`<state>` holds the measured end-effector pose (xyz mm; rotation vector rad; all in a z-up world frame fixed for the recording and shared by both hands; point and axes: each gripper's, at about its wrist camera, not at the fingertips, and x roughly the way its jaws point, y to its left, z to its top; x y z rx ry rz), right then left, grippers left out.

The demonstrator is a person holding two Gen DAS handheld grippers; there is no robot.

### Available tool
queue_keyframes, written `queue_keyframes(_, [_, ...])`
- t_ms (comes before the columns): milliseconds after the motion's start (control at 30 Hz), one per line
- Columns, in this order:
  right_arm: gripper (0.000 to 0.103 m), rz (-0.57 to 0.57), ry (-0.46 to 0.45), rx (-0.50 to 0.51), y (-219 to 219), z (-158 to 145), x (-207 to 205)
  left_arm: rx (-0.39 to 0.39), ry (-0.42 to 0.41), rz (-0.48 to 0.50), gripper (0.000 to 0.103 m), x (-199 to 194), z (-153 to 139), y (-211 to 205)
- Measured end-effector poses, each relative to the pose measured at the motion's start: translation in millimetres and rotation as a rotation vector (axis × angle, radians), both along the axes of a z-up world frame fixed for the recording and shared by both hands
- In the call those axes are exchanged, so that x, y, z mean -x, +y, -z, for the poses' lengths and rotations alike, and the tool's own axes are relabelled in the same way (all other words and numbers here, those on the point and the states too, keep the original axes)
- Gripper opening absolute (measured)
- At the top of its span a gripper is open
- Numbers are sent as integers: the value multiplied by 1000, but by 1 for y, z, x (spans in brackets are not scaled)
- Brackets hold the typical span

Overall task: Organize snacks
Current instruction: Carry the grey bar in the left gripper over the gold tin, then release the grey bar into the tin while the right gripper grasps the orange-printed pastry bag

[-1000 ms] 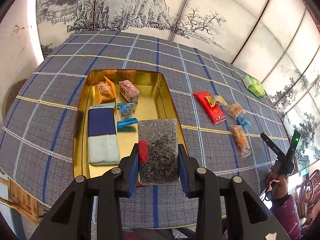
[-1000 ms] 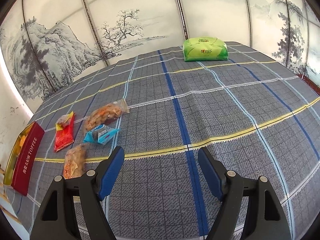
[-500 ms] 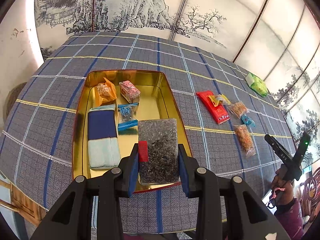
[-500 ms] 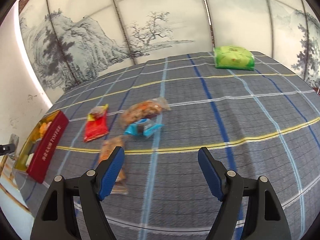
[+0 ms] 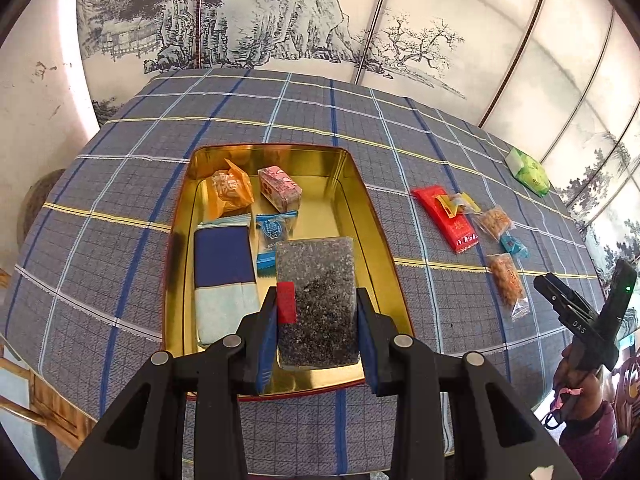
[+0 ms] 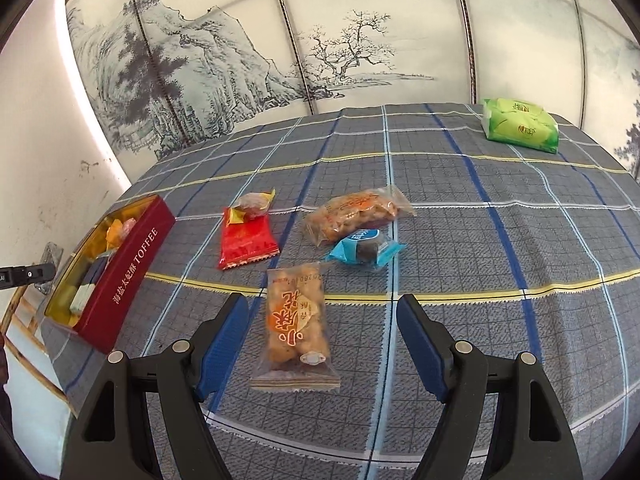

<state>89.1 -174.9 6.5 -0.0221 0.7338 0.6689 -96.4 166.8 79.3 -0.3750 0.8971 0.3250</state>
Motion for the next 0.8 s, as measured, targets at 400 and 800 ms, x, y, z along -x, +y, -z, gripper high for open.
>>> queue_keyframes(400, [81,2,11,20,5,3,0,-74,-1,-29,31,3,7,12])
queue_keyframes(800, [82,0,28,32,9,9,-1,-88,25,-64,31,3,23,32])
